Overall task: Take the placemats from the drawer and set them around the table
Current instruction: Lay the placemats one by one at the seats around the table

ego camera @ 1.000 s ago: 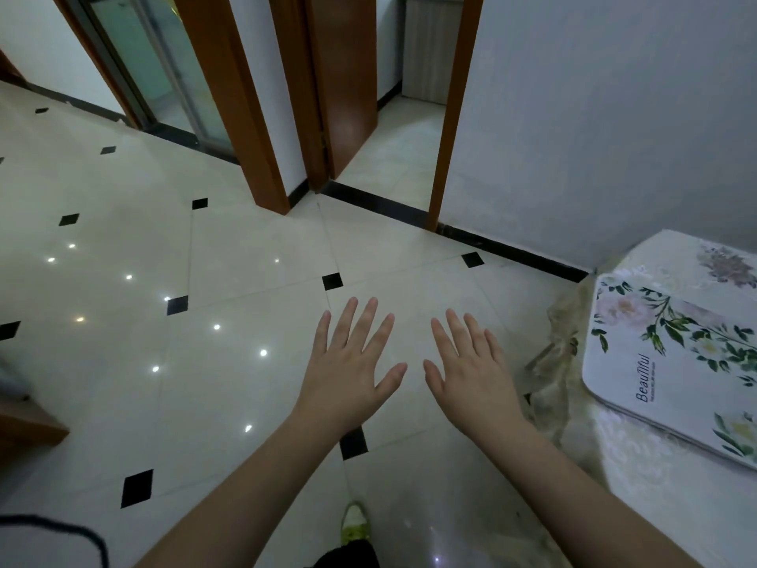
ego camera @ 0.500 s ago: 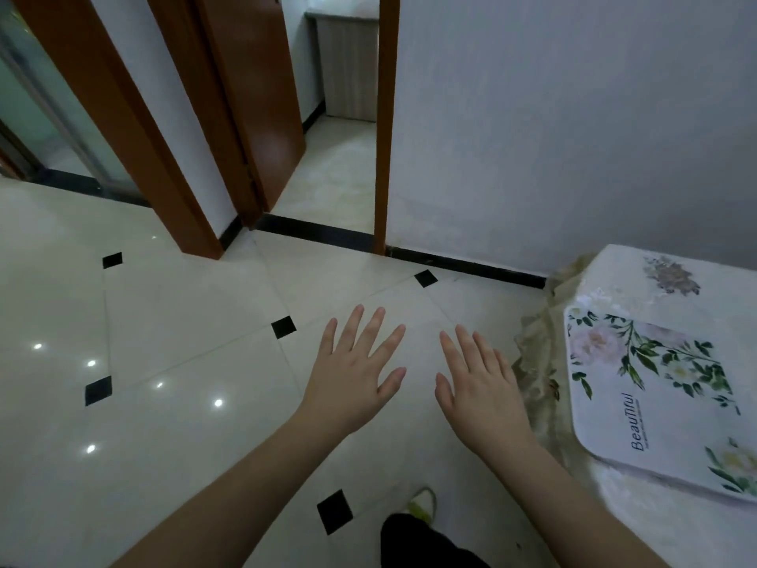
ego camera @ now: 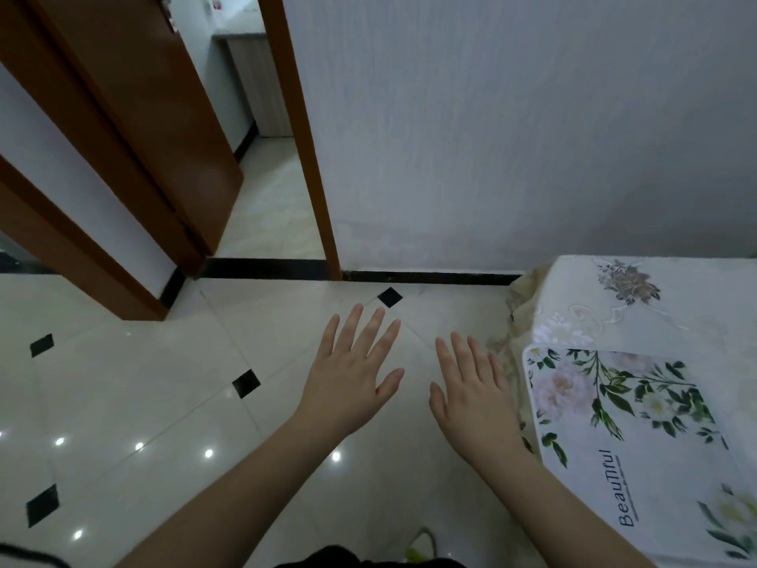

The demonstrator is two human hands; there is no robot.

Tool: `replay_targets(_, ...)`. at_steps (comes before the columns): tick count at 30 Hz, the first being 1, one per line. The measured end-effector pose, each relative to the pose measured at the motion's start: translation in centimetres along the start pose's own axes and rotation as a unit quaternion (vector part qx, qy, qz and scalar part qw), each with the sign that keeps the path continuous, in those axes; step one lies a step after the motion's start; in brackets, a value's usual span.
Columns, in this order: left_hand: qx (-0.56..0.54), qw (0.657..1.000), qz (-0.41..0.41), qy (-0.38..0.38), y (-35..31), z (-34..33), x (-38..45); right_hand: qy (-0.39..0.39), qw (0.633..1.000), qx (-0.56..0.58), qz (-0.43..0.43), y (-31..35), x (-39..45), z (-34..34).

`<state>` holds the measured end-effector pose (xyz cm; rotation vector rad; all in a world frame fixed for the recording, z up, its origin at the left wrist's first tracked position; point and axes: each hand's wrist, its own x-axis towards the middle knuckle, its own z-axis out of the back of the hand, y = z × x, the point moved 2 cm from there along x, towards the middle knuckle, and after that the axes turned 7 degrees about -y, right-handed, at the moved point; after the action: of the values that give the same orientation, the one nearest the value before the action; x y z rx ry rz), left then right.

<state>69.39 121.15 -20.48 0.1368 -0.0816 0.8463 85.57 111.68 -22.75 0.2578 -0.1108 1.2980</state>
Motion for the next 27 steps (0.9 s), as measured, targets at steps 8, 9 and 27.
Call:
replay_targets(8, -0.018, 0.997, -0.072, -0.017, -0.3, -2.4, 8.5, -0.011, 0.997, -0.020, -0.078, -2.9, 4.8, -1.0)
replay_targets(9, -0.018, 0.996, -0.082, -0.019, -0.2, -2.9, 9.7, -0.013, 0.996, -0.026, -0.090, -3.3, 5.3, -1.1)
replay_targets(27, -0.143, 0.895, -0.408, -0.110, -3.2, -6.3, 26.1, -0.022, 0.925, -0.117, -0.360, -5.7, 10.4, -3.2)
